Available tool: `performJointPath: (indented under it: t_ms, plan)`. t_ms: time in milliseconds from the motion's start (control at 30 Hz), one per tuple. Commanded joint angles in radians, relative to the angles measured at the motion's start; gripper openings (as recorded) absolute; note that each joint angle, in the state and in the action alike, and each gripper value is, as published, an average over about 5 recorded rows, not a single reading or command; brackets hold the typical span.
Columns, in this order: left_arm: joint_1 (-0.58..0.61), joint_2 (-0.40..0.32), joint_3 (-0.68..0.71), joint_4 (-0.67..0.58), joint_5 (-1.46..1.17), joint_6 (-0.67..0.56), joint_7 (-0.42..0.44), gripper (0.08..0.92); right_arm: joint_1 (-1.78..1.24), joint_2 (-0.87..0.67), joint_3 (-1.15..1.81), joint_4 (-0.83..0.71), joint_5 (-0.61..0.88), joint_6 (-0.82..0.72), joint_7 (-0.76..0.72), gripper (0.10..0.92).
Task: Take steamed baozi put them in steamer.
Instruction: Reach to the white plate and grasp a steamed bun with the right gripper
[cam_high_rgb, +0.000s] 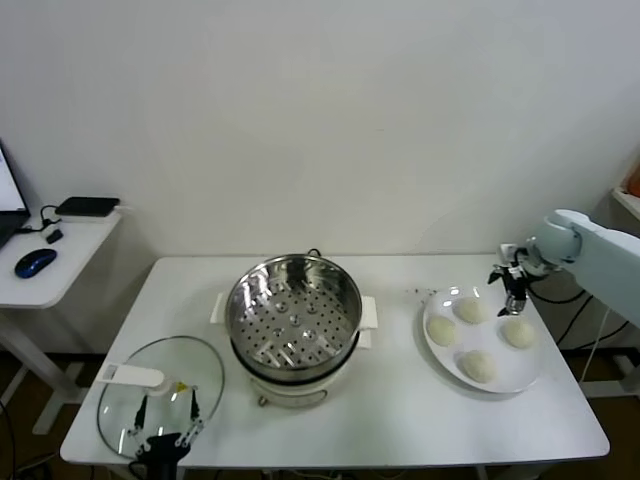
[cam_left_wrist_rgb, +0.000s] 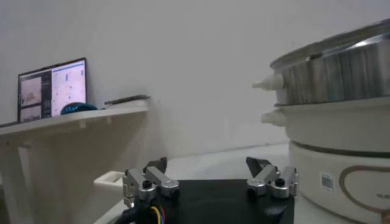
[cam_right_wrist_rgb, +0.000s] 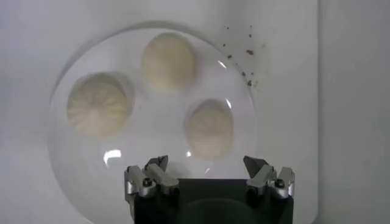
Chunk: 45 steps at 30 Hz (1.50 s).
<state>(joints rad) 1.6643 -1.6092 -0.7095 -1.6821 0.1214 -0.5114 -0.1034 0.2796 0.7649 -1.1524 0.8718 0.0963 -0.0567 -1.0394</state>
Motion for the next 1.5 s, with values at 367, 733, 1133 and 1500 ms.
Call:
performJointPath:
  t_ms: [367, 733, 1133, 1500]
  plan:
    - [0.000, -0.030, -0.010, 0.019, 0.019, -0.008, 0.000, 0.823, -0.140, 0.153, 0.144, -0.263, -0.158, 0.122, 0.009, 0.823]
    - [-0.004, -0.028, -0.010, 0.031, 0.032, -0.013, -0.002, 0.823, -0.154, 0.182, 0.172, -0.311, -0.170, 0.129, 0.028, 0.823]
    - [-0.006, -0.025, -0.008, 0.037, 0.040, -0.012, -0.004, 0.823, -0.157, 0.189, 0.179, -0.303, -0.166, 0.126, 0.032, 0.677]
    - [0.000, -0.020, -0.019, 0.023, 0.039, -0.009, -0.008, 0.823, 0.103, 0.055, -0.083, 0.054, 0.019, 0.113, 0.022, 0.670]
